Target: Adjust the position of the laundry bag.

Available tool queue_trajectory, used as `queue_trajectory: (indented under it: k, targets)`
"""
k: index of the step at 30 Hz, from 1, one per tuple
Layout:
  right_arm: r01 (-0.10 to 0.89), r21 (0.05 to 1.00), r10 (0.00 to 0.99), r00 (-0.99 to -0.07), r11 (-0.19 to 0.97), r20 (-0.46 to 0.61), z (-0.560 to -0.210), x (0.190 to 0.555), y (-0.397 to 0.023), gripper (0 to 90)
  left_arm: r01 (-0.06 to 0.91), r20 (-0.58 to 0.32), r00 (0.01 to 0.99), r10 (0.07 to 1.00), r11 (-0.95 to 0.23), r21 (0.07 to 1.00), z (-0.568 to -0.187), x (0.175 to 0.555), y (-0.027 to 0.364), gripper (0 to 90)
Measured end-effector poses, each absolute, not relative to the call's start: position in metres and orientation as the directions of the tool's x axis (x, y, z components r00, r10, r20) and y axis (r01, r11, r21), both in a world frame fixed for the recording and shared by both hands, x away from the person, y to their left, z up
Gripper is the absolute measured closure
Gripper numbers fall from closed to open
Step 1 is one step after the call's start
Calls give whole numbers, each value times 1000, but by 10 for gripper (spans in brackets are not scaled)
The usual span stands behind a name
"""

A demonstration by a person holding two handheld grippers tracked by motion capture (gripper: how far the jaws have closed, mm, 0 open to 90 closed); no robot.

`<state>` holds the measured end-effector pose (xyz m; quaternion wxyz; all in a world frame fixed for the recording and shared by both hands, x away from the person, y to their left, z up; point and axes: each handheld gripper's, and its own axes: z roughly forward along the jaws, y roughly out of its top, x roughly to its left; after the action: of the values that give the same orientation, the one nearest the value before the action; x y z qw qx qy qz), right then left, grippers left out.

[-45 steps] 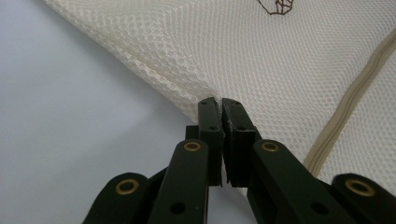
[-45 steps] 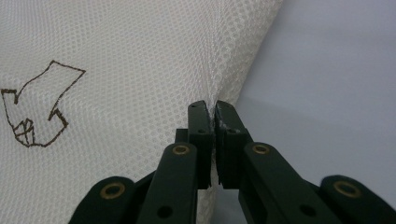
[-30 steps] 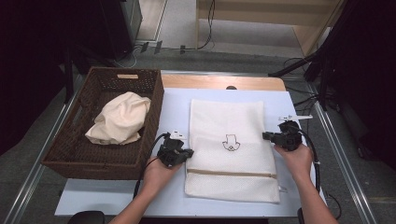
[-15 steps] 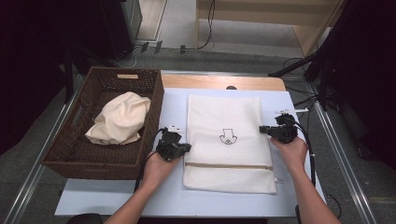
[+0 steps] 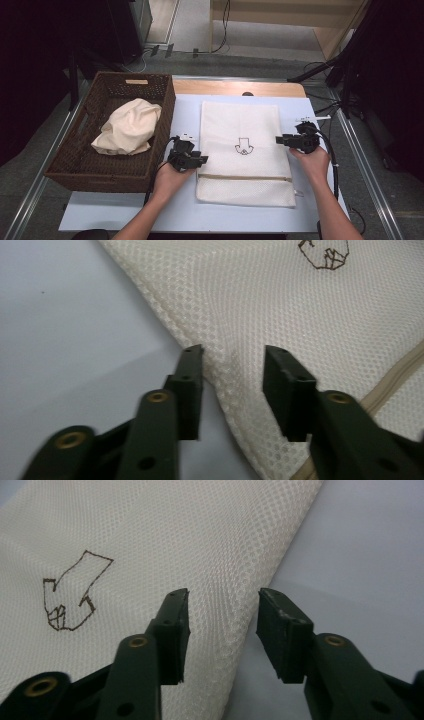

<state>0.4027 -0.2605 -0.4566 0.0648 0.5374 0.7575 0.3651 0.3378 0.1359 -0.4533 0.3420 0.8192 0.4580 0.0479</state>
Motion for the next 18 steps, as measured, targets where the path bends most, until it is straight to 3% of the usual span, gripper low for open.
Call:
queue_trajectory:
  k: [2, 6, 18]
  targets:
    - [763, 629, 858, -417, 150, 300, -455, 402, -262, 508, 713, -228, 586, 778, -360, 602, -451, 337, 133, 448]
    - [744, 647, 857, -432, 165, 279, -450, 398, -260, 473, 692, -224, 615, 756, -382, 613, -445, 333, 131, 363]
    - [716, 674, 839, -471, 183, 273, -439, 378, -257, 461, 653, -273, 689, 671, -412, 636, -421, 315, 126, 346]
